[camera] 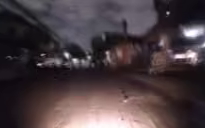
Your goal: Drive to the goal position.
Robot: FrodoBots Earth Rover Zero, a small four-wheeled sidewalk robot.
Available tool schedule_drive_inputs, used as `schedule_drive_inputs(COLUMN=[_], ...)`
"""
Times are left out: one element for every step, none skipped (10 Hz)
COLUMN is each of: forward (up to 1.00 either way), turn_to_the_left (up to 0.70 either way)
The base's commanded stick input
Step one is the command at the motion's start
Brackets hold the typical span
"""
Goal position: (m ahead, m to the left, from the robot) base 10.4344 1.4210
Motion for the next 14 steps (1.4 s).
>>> schedule_drive_inputs(forward=[1.00,1.00,1.00,1.00,1.00,1.00,1.00,1.00,1.00,1.00,1.00,1.00,1.00,1.00], turn_to_the_left=[0.00,0.00,0.00,0.00,0.00,0.00,0.07,0.27,0.23,0.00,0.00,0.00,0.00,0.00])
